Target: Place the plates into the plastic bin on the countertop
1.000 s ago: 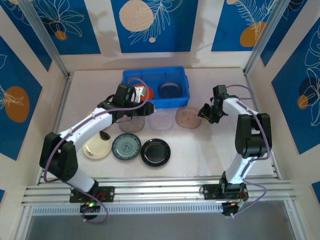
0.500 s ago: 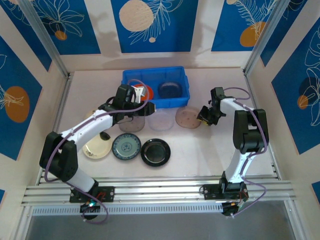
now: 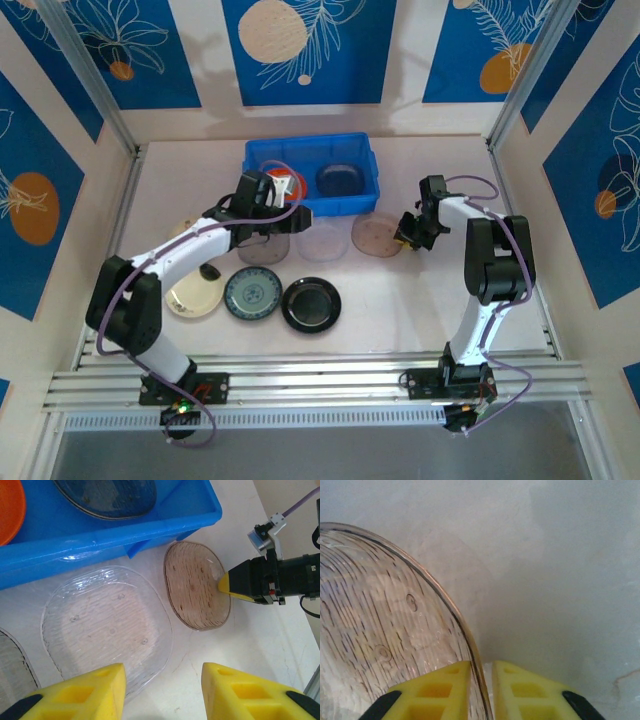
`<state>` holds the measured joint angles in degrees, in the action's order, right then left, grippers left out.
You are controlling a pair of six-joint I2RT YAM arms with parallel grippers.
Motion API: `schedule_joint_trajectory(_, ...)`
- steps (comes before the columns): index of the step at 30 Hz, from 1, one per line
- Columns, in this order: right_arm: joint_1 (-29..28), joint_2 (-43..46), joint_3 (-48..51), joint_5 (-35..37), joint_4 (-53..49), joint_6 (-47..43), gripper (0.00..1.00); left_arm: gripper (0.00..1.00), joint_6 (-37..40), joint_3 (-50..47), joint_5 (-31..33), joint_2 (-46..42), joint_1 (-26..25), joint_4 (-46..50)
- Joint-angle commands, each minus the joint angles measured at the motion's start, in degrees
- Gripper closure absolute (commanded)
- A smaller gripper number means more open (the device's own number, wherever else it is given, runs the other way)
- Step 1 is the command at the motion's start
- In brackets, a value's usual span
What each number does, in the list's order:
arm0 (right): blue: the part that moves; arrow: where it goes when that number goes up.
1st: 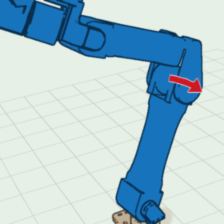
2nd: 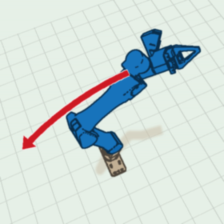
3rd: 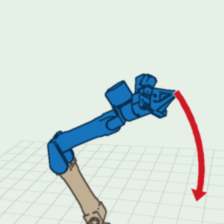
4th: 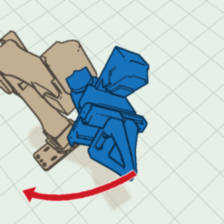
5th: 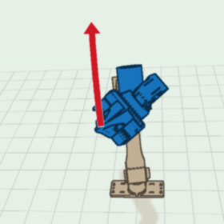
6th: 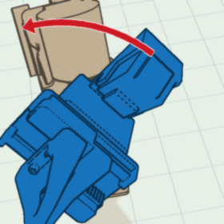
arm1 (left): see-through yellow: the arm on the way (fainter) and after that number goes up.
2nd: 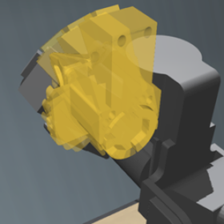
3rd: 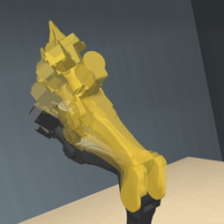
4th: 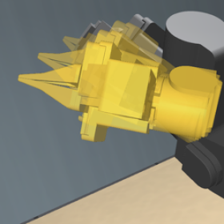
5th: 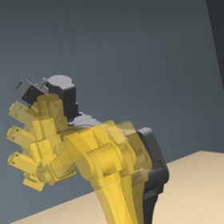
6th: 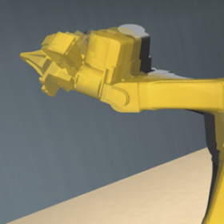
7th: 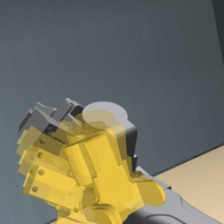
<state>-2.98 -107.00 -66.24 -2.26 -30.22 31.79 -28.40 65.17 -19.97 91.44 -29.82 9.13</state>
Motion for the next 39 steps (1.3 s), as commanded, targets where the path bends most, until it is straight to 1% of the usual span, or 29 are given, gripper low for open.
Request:
schedule_joint_trajectory(1, -0.1, -1.3, 0.6, -1.6, 0.5, 0.6, 0.84, 0.56, 0.0, 0.3, -1.6, 0.7, -0.2, -1.1)
schedule_joint_trajectory(5, -0.1, -1.2, 1.2, -1.6, 0.9, 0.8, 0.87, 0.56, 0.0, 0.3, -1.9, 1.2, -0.2, -1.3)
schedule_joint_trajectory(8, 0.1, -0.8, 1.7, -1.6, 1.1, 0.8, 0.94, 0.56, 0.2, 0.5, -2.1, 1.4, -0.2, -1.5)
schedule_joint_trajectory(12, 0.6, 0.7, 2.6, -1.3, 0.6, 0.4, 1.0, 0.56, 0.5, 1.2, -2.3, 1.8, -0.2, -0.8)
schedule_joint_trajectory(14, 0.7, 2.0, 3.1, -1.0, -0.2, 0.1, 1.0, 0.56, 0.7, 1.4, -2.4, 1.9, -0.2, -0.6)
schedule_joint_trajectory(18, 0.7, 6.7, 4.2, 0.4, -4.0, -1.6, 1.0, 0.56, 1.2, 2.0, -2.9, 1.8, -0.2, 0.1)
schedule_joint_trajectory(22, 0.4, 15.3, 6.3, 0.2, -6.5, -2.7, 1.0, 0.56, 2.1, 2.9, -3.7, 1.4, -0.2, 0.8)
schedule_joint_trajectory(25, -2.0, 20.3, 5.9, -0.1, -8.6, -3.9, 1.0, 0.56, 2.1, 3.8, -4.7, 1.7, -0.2, 0.9)
schedule_joint_trajectory(28, -5.2, 22.6, 3.7, 0.4, -11.0, -4.5, 1.0, 0.56, 2.1, 4.6, -5.6, 2.3, -0.3, 0.4)
schedule_joint_trajectory(33, -9.7, 23.7, 0.0, -1.3, -11.5, -4.1, 1.0, 0.56, 2.1, 5.1, -6.4, 3.4, -0.3, -0.2)
schedule_joint_trajectory(39, -14.3, 22.9, -4.2, -3.4, -10.8, -4.4, 1.0, 0.56, 2.0, 5.0, -6.9, 3.9, -0.6, 0.0)
